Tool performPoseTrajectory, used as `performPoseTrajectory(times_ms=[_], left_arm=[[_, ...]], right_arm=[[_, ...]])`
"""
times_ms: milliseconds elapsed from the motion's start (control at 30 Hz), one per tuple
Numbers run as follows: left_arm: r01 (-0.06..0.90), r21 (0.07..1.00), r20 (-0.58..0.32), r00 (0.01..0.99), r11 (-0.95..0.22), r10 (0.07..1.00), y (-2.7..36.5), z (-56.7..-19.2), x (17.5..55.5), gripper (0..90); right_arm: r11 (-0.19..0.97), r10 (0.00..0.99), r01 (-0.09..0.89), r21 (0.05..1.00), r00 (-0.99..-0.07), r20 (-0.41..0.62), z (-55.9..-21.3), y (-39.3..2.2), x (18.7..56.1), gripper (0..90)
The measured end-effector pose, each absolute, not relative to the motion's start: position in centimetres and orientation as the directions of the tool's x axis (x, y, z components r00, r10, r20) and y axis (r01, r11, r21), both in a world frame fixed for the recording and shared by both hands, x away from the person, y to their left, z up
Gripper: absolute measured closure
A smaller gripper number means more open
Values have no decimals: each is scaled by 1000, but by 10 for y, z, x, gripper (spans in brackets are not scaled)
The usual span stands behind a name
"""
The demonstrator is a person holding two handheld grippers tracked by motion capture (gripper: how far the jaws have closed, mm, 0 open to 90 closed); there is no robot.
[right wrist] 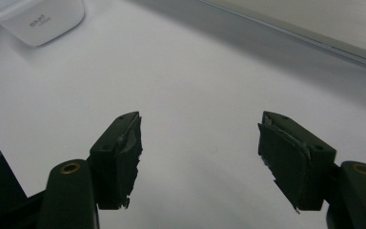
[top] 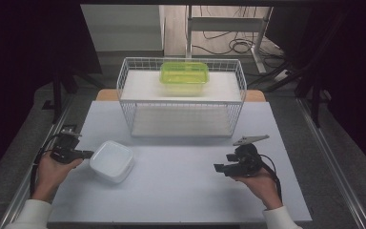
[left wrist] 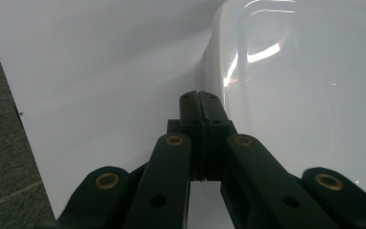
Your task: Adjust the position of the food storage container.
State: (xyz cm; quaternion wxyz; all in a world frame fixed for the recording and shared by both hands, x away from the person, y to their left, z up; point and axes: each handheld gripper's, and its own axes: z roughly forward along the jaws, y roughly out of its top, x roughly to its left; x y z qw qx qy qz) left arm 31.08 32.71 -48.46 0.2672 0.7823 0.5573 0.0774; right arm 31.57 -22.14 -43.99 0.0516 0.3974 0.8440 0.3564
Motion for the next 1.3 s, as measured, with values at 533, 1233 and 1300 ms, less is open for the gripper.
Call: performPoseTrajectory(times_ms=[533,1233,1300], left_arm=[[844,454,-170,398,-287,901,318,-498,317,900],[804,500,-250,490,-322,835,261,-499,313,900],[798,502,-252,505,-334,826,257,-497,314,900]], right_arm=[[435,714,637,636,-674,187,-442,-221,316,309],[431,723,635,642,-668,175,-440,-222,316,309],[431,725,636,640,-667,174,-440,-222,316,309]])
